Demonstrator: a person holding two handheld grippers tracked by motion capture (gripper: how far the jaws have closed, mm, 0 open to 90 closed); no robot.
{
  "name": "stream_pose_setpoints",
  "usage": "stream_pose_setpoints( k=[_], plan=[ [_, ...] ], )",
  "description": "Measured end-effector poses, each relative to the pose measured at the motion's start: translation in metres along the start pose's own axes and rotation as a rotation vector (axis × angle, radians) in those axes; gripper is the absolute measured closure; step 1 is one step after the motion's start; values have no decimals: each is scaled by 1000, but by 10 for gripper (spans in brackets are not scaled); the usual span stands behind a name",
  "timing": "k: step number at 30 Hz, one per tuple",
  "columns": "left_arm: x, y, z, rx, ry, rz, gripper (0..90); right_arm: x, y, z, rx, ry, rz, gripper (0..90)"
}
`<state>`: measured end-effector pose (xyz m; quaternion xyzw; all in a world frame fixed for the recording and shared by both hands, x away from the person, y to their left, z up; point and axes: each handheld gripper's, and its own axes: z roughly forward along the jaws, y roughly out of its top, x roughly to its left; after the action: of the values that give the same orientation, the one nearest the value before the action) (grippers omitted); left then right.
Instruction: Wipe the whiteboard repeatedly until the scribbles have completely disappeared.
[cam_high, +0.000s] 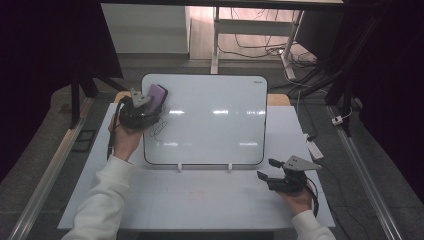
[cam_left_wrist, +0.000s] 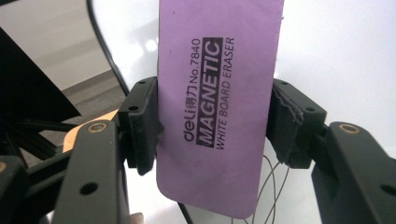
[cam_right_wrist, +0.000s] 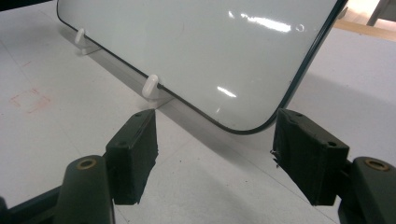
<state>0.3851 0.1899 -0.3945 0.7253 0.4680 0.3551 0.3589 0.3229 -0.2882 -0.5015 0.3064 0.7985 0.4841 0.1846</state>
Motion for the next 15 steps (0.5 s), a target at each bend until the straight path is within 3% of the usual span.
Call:
stream_pose_setpoints(
  k=[6, 8, 11, 12, 15],
  plan=[
    [-5, 1, 1, 12, -25, 15, 405, 0, 0, 0, -3, 1, 0, 304],
    [-9, 0, 2, 20, -54, 22, 405, 0, 0, 0, -2, 2, 0, 304],
    [-16, 0, 3, 31, -52, 60, 405, 1, 0, 1, -2, 3, -3, 305],
    [-15, 1, 3, 30, -54, 59, 405, 1, 0, 1, -3, 6, -3, 305],
    [-3, 3, 2, 11, -71, 4, 406, 1, 0, 0, -4, 3, -2, 306]
  ],
)
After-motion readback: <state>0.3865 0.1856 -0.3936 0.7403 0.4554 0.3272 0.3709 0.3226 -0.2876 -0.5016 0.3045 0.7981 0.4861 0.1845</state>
